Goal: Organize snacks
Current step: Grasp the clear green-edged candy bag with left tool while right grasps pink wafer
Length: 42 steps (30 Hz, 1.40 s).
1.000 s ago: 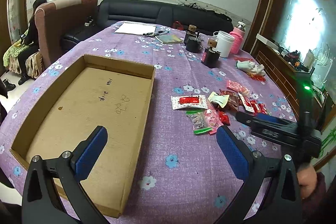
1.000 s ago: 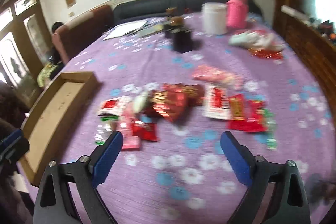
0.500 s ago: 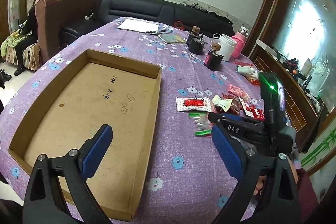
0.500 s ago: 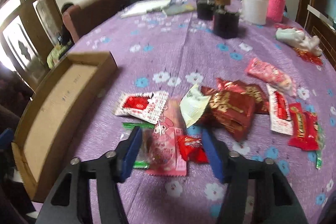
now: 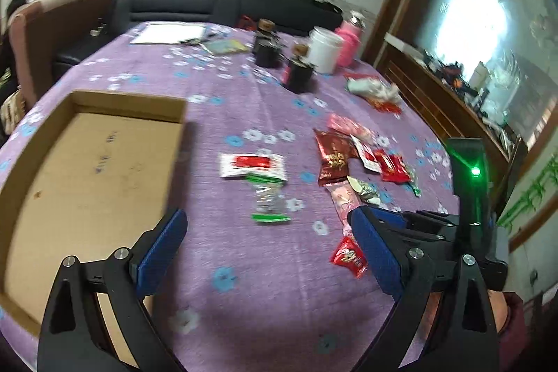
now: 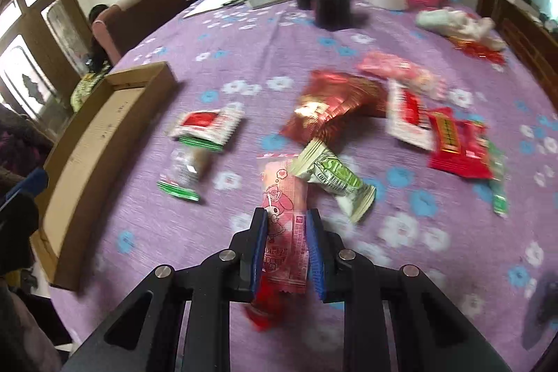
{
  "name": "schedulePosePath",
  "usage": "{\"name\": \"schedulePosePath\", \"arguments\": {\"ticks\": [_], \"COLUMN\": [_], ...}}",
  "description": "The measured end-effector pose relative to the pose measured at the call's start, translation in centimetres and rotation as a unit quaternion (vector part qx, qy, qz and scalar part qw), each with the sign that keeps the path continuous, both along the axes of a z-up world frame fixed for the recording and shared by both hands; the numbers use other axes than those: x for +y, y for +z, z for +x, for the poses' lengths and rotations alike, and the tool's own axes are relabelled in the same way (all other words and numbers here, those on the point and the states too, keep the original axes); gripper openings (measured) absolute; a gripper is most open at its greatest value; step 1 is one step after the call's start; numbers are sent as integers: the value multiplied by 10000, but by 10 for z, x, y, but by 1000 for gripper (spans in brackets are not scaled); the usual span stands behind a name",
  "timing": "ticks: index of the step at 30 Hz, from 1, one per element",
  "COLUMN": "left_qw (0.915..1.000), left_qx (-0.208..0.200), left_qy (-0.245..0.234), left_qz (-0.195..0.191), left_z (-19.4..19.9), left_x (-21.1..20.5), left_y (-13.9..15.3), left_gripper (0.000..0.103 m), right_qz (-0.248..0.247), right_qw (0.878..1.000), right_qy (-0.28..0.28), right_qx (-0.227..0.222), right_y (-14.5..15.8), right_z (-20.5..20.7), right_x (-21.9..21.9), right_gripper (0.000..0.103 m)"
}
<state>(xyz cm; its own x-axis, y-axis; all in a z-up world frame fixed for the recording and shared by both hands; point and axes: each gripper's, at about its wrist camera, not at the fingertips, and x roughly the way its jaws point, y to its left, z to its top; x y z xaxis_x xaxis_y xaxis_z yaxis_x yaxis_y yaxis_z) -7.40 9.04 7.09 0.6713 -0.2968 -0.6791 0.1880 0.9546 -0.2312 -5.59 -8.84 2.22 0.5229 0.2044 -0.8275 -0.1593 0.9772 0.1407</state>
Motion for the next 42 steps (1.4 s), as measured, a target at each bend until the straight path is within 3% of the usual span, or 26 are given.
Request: {"name": "schedulePosePath", "arguments": {"ticks": [6,8,10,18,27,31,36,38,42], "left_qw": [9990,9981,9966,9969,9928,9923,9920,9918,9922], "left_qx": [382,578,798,747,718,643,572,564,548], "left_qy": [-135,-143,-208,-55,187,315,372,371,362], "left_qz": [172,131,30,254,938,1013,1066,1089,1059], "left_z": [41,51,60,66,69,67,66,66,65], "left_x": [-23,-22,-21,-21,-30,-28,-29,-29,-29], "left_y": [-21,-31,-40,-49,-62,-63,-65,-65,-65], "left_gripper": [92,68,58,58,58,59,63,64,65], "right_qz": [114,162,177,155,186,123,-66,-135,-358], "right_qw": [9998,9998,9997,9996,9996,9989,9965,9961,9963], "right_qy": [-127,-94,-36,84,16,-65,-170,-92,-55], "right_qx": [-72,-119,-148,-218,-229,-452,-820,-863,-774], "right_y": [0,0,-1,-3,-7,3,22,27,20], "right_z": [-2,-3,-2,4,10,1,-11,-10,-3], "right_x": [-20,-22,-20,-13,-14,-14,-7,-1,6], "right_gripper": [27,27,28,36,40,40,47,54,55]}}
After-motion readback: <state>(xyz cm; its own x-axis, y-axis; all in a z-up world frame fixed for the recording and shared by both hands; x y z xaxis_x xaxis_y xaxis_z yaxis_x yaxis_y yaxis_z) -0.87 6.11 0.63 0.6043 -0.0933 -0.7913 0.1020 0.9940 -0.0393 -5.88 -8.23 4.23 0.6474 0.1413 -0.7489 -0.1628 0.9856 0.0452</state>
